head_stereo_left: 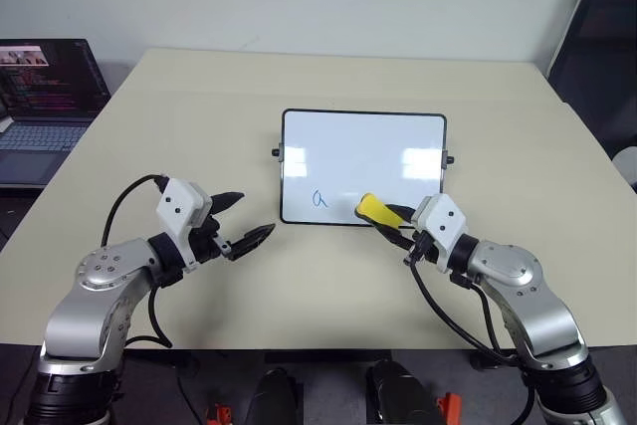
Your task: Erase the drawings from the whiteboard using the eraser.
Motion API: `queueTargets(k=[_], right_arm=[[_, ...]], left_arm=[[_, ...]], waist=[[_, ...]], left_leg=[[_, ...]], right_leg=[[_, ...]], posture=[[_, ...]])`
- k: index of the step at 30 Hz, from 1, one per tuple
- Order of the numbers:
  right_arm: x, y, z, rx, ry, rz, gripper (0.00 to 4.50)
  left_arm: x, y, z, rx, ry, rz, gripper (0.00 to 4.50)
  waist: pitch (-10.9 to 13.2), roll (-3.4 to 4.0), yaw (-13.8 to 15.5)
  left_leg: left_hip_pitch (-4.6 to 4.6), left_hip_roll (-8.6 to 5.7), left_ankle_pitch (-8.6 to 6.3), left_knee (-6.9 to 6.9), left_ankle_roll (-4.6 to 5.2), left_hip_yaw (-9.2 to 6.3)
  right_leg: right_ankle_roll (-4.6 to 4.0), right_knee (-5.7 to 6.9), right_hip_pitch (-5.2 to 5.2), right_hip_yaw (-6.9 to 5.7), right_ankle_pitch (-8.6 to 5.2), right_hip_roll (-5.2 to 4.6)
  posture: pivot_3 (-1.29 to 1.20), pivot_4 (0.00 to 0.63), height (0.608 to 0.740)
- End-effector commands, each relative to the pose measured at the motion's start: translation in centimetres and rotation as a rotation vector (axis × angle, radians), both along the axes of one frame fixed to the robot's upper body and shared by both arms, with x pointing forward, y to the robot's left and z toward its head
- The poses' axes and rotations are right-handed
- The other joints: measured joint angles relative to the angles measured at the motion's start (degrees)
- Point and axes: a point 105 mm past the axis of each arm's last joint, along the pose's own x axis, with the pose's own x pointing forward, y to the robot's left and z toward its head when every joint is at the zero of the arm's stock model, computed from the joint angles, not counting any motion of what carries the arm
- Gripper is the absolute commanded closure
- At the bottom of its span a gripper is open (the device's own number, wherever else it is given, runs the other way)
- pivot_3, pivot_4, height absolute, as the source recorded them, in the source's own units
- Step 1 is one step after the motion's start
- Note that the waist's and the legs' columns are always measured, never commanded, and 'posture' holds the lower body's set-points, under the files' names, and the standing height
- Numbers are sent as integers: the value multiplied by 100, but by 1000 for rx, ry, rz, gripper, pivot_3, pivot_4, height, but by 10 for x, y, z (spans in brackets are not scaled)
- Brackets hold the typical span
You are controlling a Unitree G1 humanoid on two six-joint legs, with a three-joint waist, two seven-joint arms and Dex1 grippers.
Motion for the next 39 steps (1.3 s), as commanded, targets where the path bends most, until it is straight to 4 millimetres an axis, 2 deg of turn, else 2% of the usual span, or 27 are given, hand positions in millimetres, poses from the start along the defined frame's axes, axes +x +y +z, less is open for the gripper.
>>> queueTargets(k=[1,10,17,26,29,32,35,39], right_arm=[[0,3,9,-34,-74,19,3357],[-9,9,-1,-67,-42,76,3357],[-4,14,8,-80,-72,99,3357],[32,52,20,-210,-228,119,3357],[54,75,26,-296,-302,122,3357],[71,88,27,-357,-338,111,3357],[83,92,23,-425,-357,95,3357],[81,87,-2,-551,-295,156,3357]], left_arm=[[-1,-5,16,13,-50,-27,0],[0,-2,14,45,-46,-47,0],[-1,7,3,85,-30,-70,0],[0,10,-5,120,-17,-98,0],[1,7,-6,132,-11,-129,0],[-1,5,-10,157,-3,-160,0],[-3,2,-12,155,0,-172,0],[-6,3,-17,151,5,-171,0]], waist=[[0,0,0],[0,0,0],[0,0,-2],[1,0,-9],[2,2,-16],[2,2,-21],[2,2,-13],[2,2,3]], left_leg=[[0,0,0,0,0,-1],[0,0,0,1,0,0],[0,0,0,1,0,0],[0,0,0,1,0,0],[-1,0,0,-1,0,1],[-1,1,1,0,1,0],[-2,2,1,-3,1,0],[-7,0,-1,-6,-1,1]], right_leg=[[0,0,0,-1,0,1],[0,0,1,0,0,0],[0,1,0,0,0,0],[0,3,-3,-1,1,1],[0,2,-3,-1,1,1],[-10,8,-5,-3,10,3],[-16,6,-5,-4,14,3],[-12,3,-6,-3,15,1]], posture=[[0,150,740],[0,150,740],[0,150,740],[0,150,740],[0,150,740],[0,150,740],[0,150,740],[0,150,740]])
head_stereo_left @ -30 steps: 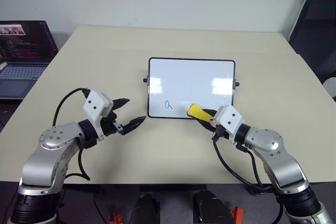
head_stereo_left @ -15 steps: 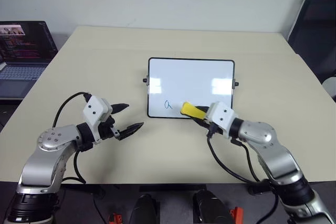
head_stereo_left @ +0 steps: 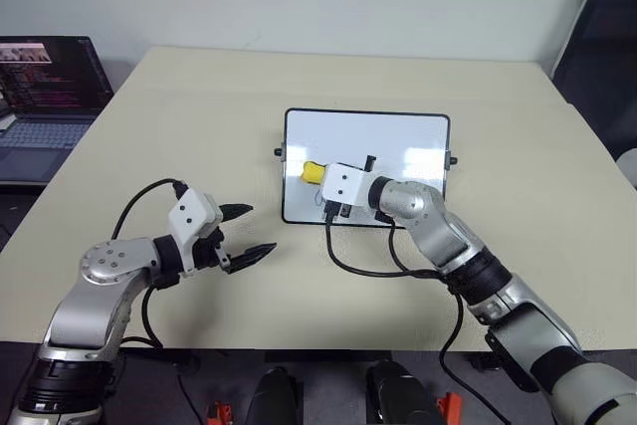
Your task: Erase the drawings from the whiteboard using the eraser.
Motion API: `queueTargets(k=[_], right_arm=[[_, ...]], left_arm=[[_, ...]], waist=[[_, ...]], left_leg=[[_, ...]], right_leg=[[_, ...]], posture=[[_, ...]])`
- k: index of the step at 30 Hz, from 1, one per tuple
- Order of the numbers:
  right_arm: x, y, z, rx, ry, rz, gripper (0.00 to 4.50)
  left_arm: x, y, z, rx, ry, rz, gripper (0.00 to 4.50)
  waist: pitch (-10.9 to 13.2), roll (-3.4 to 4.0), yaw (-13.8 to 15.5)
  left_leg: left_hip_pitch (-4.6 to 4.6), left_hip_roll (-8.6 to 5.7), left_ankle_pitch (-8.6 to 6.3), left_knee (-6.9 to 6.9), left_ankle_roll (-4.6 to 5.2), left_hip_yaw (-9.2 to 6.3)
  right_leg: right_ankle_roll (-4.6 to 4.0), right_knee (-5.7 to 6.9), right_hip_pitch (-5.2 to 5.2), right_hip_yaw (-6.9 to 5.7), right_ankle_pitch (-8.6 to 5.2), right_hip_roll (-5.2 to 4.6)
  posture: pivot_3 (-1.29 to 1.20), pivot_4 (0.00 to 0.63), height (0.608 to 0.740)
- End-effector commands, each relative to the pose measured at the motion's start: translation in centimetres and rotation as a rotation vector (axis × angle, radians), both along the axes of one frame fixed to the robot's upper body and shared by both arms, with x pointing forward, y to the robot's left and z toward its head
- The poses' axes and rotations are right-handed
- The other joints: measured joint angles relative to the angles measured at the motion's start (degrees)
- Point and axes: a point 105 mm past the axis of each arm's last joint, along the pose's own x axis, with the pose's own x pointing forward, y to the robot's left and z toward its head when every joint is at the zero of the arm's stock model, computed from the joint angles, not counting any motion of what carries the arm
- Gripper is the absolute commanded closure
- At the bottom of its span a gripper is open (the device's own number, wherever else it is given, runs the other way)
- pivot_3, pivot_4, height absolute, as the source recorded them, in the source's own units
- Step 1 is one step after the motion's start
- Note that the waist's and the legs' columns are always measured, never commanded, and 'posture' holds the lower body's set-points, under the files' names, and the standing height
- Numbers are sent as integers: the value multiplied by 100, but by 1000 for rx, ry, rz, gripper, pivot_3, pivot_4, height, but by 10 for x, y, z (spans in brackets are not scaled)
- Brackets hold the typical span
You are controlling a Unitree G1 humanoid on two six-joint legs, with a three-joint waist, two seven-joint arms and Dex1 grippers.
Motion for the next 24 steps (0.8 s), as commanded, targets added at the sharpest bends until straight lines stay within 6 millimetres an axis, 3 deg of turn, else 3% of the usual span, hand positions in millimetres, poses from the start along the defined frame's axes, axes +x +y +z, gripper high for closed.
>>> queueTargets(k=[1,4,10,18,21,24], right_arm=[[-4,-5,-13,-114,18,36,3357],[-8,-12,-23,-164,55,47,3357],[10,-16,5,-76,-72,-34,3359],[-13,-22,-37,-276,38,90,3360],[-8,-30,-35,-283,29,57,3360],[0,-31,-20,-225,-24,18,3361]], left_arm=[[-2,0,5,9,-40,-18,0],[-3,3,3,7,-36,-13,0],[-2,6,-2,1,-32,-13,0],[-1,8,-3,-5,-35,-18,0],[-1,8,-3,-6,-37,-20,0],[0,8,-2,-6,-39,-21,0]], waist=[[0,-1,-5],[0,0,-5],[0,0,-5],[-1,-1,0],[-1,-1,-5],[-1,-1,4]], left_leg=[[1,1,0,-2,0,-1],[7,1,1,0,1,-4],[10,1,5,17,5,-5],[9,1,6,18,7,-4],[10,2,6,17,7,-4],[12,1,7,20,8,-4]], right_leg=[[2,2,0,-1,1,1],[-3,10,2,-4,-3,2],[7,11,7,-2,-5,1],[7,7,11,-3,-4,1],[7,11,9,-3,-4,2],[8,12,11,-3,-4,1]], posture=[[0,150,740],[0,150,740],[0,150,740],[0,150,740],[0,150,740],[0,150,740]])
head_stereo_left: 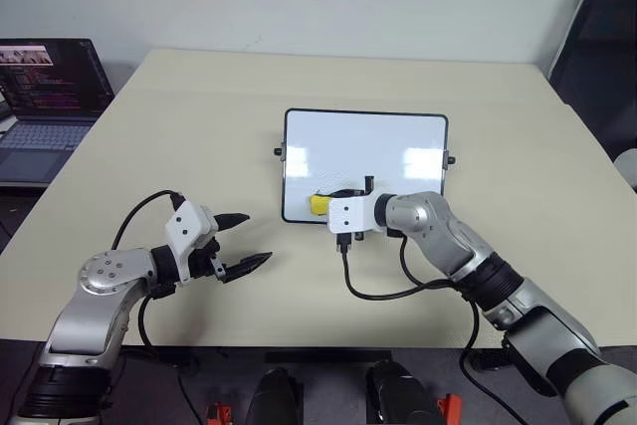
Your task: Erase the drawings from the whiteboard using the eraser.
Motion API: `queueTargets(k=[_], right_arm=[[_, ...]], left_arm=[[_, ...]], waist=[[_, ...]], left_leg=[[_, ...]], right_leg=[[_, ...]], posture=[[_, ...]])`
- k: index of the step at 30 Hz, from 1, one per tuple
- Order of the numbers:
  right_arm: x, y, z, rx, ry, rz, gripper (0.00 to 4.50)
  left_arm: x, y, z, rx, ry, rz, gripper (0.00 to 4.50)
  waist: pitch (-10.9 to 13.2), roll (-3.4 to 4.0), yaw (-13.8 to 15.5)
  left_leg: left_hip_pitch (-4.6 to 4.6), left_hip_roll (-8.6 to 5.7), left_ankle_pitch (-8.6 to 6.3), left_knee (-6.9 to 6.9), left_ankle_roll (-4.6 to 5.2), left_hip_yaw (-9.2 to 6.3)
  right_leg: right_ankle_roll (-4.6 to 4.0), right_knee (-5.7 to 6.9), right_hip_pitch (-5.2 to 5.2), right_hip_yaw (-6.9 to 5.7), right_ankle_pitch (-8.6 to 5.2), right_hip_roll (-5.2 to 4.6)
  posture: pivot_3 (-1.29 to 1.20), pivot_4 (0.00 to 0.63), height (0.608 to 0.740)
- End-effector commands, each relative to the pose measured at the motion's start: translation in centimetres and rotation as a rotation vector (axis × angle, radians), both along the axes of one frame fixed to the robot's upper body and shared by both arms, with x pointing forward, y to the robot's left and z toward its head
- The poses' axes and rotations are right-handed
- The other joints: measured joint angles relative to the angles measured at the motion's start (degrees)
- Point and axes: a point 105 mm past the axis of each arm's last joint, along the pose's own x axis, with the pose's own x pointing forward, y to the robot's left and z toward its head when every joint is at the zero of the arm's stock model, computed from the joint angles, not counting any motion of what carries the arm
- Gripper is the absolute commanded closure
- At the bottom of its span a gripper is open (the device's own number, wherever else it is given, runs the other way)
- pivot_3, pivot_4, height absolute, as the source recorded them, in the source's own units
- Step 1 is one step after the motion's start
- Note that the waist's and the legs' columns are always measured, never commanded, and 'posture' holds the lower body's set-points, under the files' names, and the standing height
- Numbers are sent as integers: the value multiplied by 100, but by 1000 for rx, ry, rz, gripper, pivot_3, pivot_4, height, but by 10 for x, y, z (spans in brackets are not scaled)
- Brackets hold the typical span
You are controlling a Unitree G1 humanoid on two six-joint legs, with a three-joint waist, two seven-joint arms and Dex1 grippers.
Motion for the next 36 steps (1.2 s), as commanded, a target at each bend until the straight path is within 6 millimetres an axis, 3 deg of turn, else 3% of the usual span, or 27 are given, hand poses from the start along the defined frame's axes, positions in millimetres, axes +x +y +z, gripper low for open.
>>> queueTargets(k=[1,5,7,10,12,16,18,24,28,36], right_arm=[[18,-18,11,27,-63,-100,3361],[28,-18,30,94,-127,-140,3362],[25,-18,21,50,-90,-114,3362],[2,-17,-9,-58,78,-32,3362],[-4,-16,-11,-66,117,-15,3363],[20,-12,28,60,-67,-103,3370],[25,-14,32,67,-87,-122,3371],[10,-29,-2,-106,12,-41,3373],[3,-35,-11,-151,38,-16,3375],[27,-24,34,31,-155,-97,3377]], left_arm=[[2,0,8,-1,-37,-5,0],[3,-2,9,-6,-40,-8,0],[3,-3,10,-6,-42,-9,0],[4,-4,12,-7,-46,-10,0],[5,-4,12,-8,-47,-9,0],[5,-5,12,-8,-46,-11,0],[5,-5,12,-8,-46,-12,0],[5,-5,13,-6,-48,-12,0],[6,-5,12,-8,-48,-13,0],[7,-5,12,-8,-48,-16,0]], waist=[[0,0,2],[1,1,-1],[0,0,0],[-1,-1,3],[-1,-1,0],[1,2,-12],[2,3,-23],[0,1,25],[0,0,13],[1,1,-18]], left_leg=[[0,0,0,3,0,0],[0,0,0,11,1,1],[0,0,1,12,1,0],[0,0,1,11,2,0],[-1,1,1,9,2,1],[0,2,1,6,2,0],[0,2,1,8,2,1],[-1,-1,1,10,2,1],[-1,0,1,8,2,4],[2,0,2,12,3,3]], right_leg=[[0,0,1,0,0,-1],[0,2,2,2,4,-2],[0,2,2,1,5,-1],[1,-1,4,0,5,-1],[2,-5,7,0,3,-1],[2,1,2,0,3,2],[0,6,-2,3,4,2],[1,-4,3,0,4,-3],[2,-10,6,1,3,-4],[-3,0,2,3,7,-2]], posture=[[0,150,740],[0,150,740],[0,150,740],[0,150,740],[0,150,740],[0,150,740],[0,150,740],[0,150,740],[0,150,740],[0,150,740]])
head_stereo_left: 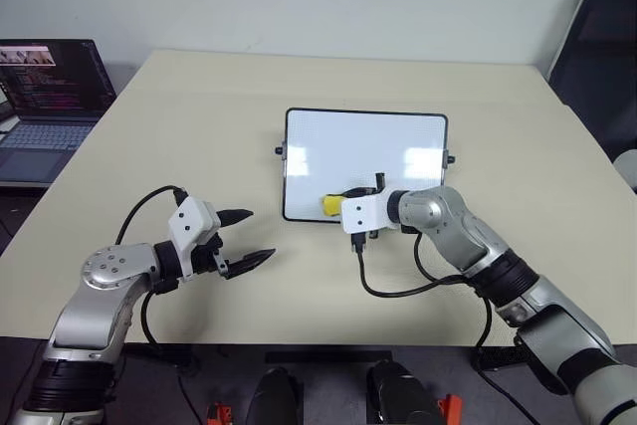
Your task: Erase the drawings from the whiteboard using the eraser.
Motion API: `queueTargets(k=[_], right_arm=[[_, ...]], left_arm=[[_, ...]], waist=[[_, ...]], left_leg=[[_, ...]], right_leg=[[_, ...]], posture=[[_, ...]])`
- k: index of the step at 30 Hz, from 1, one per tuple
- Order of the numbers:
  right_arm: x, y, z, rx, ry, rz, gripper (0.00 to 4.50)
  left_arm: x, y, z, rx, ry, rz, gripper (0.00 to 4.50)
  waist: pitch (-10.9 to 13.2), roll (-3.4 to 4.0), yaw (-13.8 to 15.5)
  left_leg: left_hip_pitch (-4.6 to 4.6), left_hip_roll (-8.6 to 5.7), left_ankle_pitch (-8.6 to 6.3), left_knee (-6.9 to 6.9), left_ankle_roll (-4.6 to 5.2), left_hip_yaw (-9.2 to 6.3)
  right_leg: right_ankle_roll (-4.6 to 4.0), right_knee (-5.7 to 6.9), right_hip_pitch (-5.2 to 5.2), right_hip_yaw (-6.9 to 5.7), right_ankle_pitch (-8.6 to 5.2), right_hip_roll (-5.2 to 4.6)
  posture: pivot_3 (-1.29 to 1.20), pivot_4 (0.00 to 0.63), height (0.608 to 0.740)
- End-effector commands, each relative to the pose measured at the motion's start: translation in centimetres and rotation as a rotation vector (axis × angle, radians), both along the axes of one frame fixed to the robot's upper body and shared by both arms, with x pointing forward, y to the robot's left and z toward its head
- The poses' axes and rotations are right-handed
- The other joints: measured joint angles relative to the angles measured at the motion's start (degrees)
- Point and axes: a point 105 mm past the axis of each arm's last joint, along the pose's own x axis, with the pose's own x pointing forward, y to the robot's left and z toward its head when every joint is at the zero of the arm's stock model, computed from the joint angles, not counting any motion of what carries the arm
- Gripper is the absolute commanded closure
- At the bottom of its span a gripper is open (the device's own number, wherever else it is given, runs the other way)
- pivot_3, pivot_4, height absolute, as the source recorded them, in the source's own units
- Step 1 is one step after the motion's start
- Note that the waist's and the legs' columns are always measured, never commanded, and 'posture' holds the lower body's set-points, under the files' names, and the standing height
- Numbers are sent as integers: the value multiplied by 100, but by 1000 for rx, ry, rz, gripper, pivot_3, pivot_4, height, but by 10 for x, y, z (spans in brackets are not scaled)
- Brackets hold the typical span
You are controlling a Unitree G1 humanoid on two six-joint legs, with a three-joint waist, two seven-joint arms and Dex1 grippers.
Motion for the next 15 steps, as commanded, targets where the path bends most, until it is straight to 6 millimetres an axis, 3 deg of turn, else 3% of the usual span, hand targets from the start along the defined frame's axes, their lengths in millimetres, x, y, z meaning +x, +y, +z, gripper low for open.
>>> queueTargets(k=[1,9,15], right_arm=[[18,-9,27,58,-101,-74,3377],[-3,-10,-4,-28,37,-5,3377],[-1,-11,14,79,8,-34,3377]], left_arm=[[2,-2,8,0,-37,-10,0],[2,0,7,-3,-38,-3,0],[3,0,10,-24,-49,17,0]], waist=[[0,0,-3],[0,-1,6],[0,0,10]], left_leg=[[0,0,1,0,1,0],[-1,1,1,-21,2,1],[-1,1,2,-26,2,1]], right_leg=[[-1,0,-1,0,1,0],[3,-5,-2,-2,-4,1],[4,-5,-5,-2,-7,1]], posture=[[0,150,740],[0,150,740],[0,150,740]])
